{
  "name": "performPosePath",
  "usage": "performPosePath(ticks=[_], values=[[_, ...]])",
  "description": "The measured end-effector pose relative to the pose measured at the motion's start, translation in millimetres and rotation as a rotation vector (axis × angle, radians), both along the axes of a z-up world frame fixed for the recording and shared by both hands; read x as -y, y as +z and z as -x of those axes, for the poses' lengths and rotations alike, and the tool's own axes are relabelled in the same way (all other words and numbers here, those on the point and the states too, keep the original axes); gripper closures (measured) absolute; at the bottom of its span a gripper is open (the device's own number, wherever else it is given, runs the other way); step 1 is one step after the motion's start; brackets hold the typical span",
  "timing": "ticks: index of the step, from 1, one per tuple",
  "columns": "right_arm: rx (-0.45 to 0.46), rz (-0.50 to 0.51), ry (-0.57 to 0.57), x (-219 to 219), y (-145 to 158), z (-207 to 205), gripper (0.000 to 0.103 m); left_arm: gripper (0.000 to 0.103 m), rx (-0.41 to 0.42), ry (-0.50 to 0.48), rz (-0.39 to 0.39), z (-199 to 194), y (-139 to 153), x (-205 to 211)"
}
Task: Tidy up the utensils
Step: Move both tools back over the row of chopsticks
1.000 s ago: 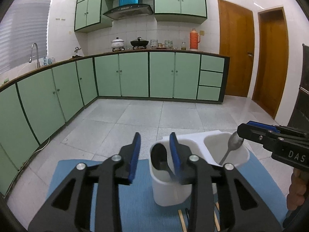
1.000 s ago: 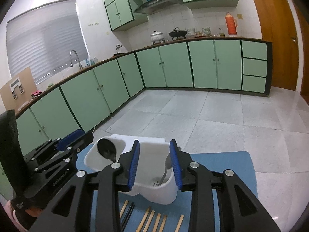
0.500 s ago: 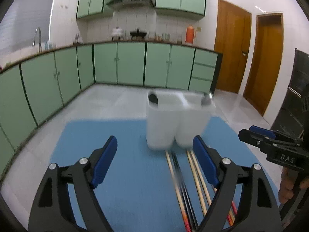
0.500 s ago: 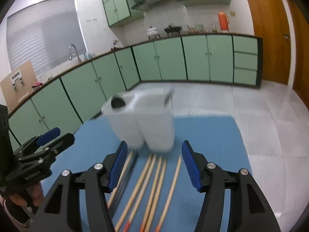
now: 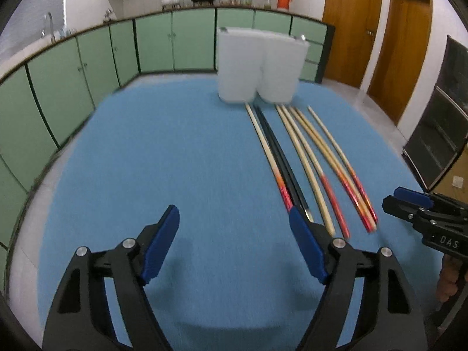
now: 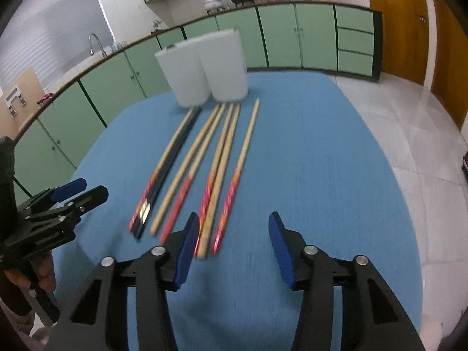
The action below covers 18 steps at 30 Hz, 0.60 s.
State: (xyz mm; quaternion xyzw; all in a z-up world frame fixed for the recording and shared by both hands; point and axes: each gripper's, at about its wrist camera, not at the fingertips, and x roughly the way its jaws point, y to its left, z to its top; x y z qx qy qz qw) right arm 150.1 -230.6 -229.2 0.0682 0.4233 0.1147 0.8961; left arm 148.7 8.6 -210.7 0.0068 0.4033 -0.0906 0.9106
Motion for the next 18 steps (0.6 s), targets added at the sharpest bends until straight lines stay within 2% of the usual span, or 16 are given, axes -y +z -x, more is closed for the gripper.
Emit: performPosePath(ticks=[3, 8, 13, 18], values=[[-0.022, 0.012, 0.007, 0.1, -7.0, 7.7, 0.061, 0.029, -0.036, -0.022, -0.021, 6.3, -10.2, 4.3], [-0.008, 0.045, 0.019, -4.5, -9.1, 14.4, 0.062, 0.03, -0.075, -0.023, -0.043, 12.4, -23.3, 9.1], [0.009, 0.085, 0.033, -15.6, -10.6, 14.2, 0.063, 0.031, -0.074, -0.013, -0.052, 12.4, -25.3, 11.3], [0.049, 0.166, 0.038, -23.9, -12.4, 13.2, 0.073, 0.031, -0.074, -0.008, -0.054, 11.1, -24.0, 15.4]])
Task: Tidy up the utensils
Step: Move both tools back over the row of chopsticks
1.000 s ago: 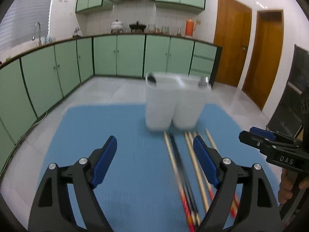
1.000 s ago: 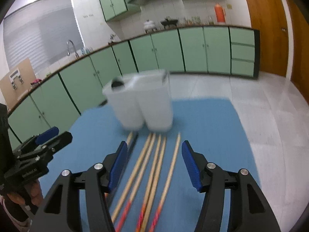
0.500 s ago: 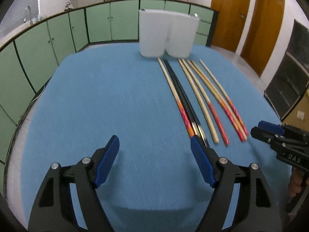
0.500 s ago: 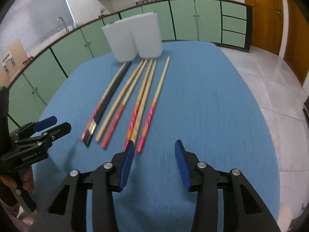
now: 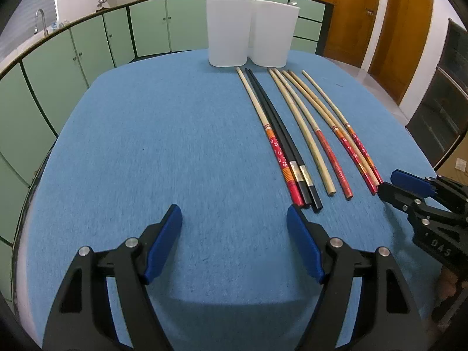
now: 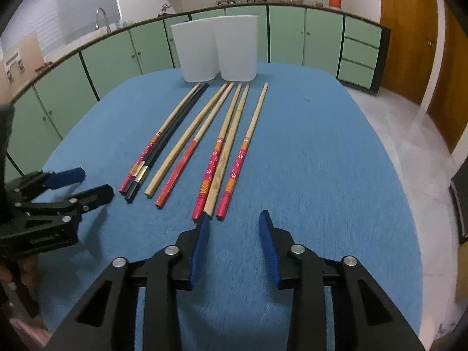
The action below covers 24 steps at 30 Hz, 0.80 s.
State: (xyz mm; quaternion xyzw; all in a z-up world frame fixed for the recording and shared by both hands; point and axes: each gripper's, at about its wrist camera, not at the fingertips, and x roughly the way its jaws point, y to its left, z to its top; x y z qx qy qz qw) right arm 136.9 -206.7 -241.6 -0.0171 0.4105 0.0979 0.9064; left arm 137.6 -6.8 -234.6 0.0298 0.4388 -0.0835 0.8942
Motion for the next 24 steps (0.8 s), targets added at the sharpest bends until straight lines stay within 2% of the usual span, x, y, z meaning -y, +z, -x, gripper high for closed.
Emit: performPosePath(ticks=[2, 5, 17, 21, 24], values=[[0.002, -0.003, -0.006, 4.3, -0.4, -0.5, 0.08, 0.031, 0.001, -0.003, 0.003, 0.4, 1.2, 0.0], [0.0, -0.025, -0.042, 15.9, 0.5, -3.2, 0.084, 0.031, 0.001, -0.003, 0.007, 1.3, 1.6, 0.4], [-0.001, -0.056, -0.045, 22.5, 0.1, -2.6, 0.085, 0.031, -0.003, -0.014, 0.001, -8.9, -0.2, 9.8], [-0.001, -0.061, -0.045, 23.1, -0.3, -1.4, 0.085, 0.035, -0.005, -0.015, 0.014, -8.6, 2.4, 8.0], [-0.002, -0.067, -0.046, 25.0, -0.2, -1.3, 0.085, 0.035, -0.005, -0.018, -0.01, -8.6, 0.8, 11.0]])
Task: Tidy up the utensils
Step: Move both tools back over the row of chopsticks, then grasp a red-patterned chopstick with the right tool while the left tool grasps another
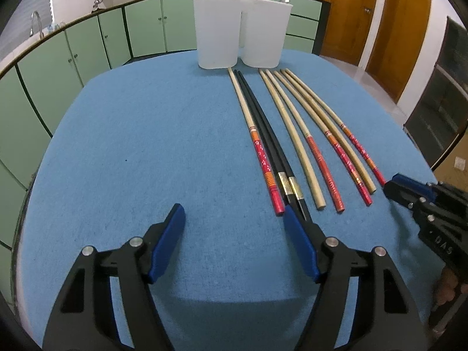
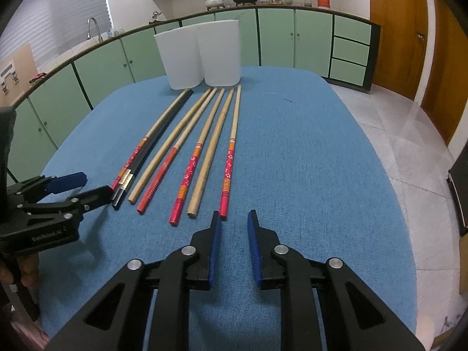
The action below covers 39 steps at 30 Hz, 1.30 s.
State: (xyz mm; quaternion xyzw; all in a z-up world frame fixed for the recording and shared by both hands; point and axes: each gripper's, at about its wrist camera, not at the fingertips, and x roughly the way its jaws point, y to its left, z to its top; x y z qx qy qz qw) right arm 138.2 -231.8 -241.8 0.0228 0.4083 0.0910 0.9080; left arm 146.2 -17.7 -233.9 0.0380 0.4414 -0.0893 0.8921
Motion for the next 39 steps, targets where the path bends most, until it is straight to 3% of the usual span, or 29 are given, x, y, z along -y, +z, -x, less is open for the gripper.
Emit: performPosePath(ticks=[4, 8, 14, 19, 30, 33, 36, 37, 38, 39], values=[[0.0, -0.004, -0.001, 0.4, 0.4, 0.4, 0.085, 0.035, -0.006, 0.01, -0.021, -3.4, -0.5, 1.8], [0.0, -0.01, -0.003, 1.5, 0.2, 1.4, 0.084, 0.047, -0.011, 0.049, -0.047, -6.7, 1.1, -6.5], [0.007, -0.025, 0.006, 2.8, 1.0, 1.4, 0.084, 0.048, -0.008, 0.072, 0.015, -1.8, 4.9, -23.5], [0.009, -0.016, 0.021, -1.7, 0.1, 3.1, 0.084, 0.05, 0.006, 0.049, -0.007, 0.1, 0.5, -13.4], [0.006, 0.01, 0.034, -12.2, -0.9, -1.4, 0.088, 0.056, 0.012, 0.059, 0.024, -2.4, -0.6, -9.0], [-0.002, 0.012, 0.024, -13.5, -0.7, -4.9, 0.092, 0.063, 0.015, 0.056, 0.02, -2.6, -0.7, -5.9], [-0.01, 0.013, 0.012, -13.7, -0.7, -8.2, 0.097, 0.076, 0.016, 0.06, 0.022, -3.0, -0.6, -5.1], [-0.012, 0.012, 0.01, -13.8, -0.6, -9.1, 0.097, 0.083, 0.016, 0.065, 0.023, -3.7, -0.4, -5.0], [-0.013, 0.014, 0.007, -14.6, -0.4, -9.8, 0.097, 0.098, 0.014, 0.062, 0.031, -3.8, -0.1, -5.8], [-0.013, 0.017, 0.004, -14.7, -0.2, -9.6, 0.097, 0.098, 0.005, 0.058, 0.049, -5.0, -0.5, -5.7]])
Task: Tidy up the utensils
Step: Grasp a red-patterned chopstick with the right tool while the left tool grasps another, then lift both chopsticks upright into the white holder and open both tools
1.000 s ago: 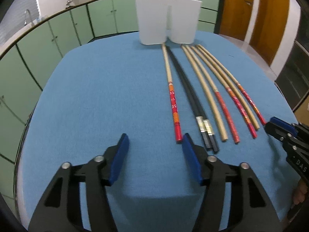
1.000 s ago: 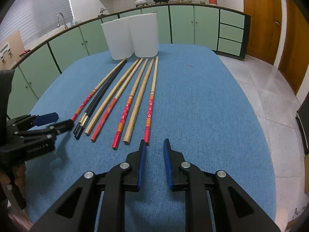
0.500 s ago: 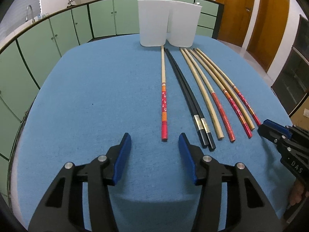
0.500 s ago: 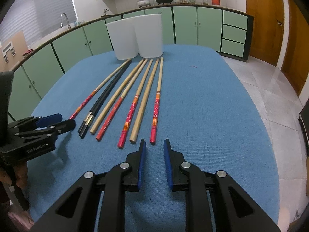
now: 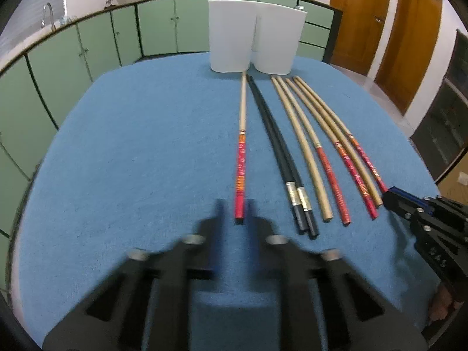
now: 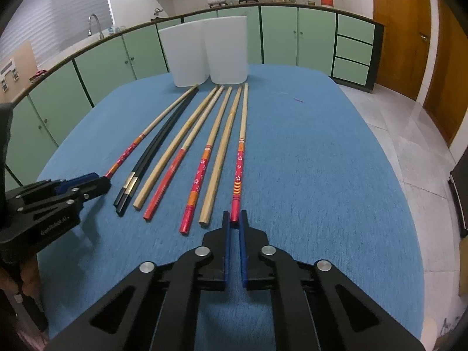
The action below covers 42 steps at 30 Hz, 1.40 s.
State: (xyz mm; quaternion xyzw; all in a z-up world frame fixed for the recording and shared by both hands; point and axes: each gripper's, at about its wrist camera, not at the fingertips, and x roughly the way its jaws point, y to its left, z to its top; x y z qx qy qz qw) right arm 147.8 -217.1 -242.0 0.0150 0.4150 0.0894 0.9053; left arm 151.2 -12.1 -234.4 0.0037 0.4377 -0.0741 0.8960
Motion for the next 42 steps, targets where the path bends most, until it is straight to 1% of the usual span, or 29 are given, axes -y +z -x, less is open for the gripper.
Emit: performPosePath(ticks=[3, 6, 11, 15, 17, 22, 25, 28, 32, 38, 42], values=[[0.006, 0.001, -0.002, 1.2, 2.8, 1.7, 0.098, 0.098, -0.003, -0.005, 0.01, 1.3, 2.8, -0.5], [0.042, -0.003, -0.001, 5.5, 15.9, 10.0, 0.098, 0.098, 0.008, -0.014, 0.027, 6.3, 14.0, -4.0], [0.139, -0.01, 0.006, 12.9, 56.8, 23.1, 0.098, 0.098, 0.109, -0.035, 0.005, 21.3, 55.4, -10.0], [0.217, -0.015, 0.01, 17.9, 91.0, 26.9, 0.098, 0.098, 0.216, -0.046, 0.016, 31.6, 98.0, -13.5], [0.248, -0.035, 0.012, 22.6, 107.8, 24.5, 0.098, 0.098, 0.263, -0.048, 0.021, 32.8, 117.5, -14.1], [0.305, -0.097, 0.015, 34.8, 146.2, 10.7, 0.098, 0.098, 0.342, -0.051, 0.059, 25.4, 156.3, -14.8], [0.328, -0.122, 0.012, 40.7, 165.0, -0.9, 0.098, 0.098, 0.376, -0.051, 0.07, 15.9, 171.6, -11.9], [0.34, -0.145, 0.021, 43.1, 180.1, -9.4, 0.098, 0.098, 0.392, -0.056, 0.081, 4.4, 182.6, -7.6], [0.351, -0.13, 0.038, 43.5, 197.0, -24.2, 0.098, 0.098, 0.399, -0.059, 0.1, -10.5, 197.0, -3.8], [0.377, -0.137, 0.069, 40.2, 214.3, -31.9, 0.098, 0.098, 0.434, -0.062, 0.114, -10.6, 213.0, -8.4], [0.41, -0.159, 0.082, 38.6, 231.1, -37.6, 0.098, 0.098, 0.472, -0.055, 0.121, -8.6, 226.5, -11.3]])
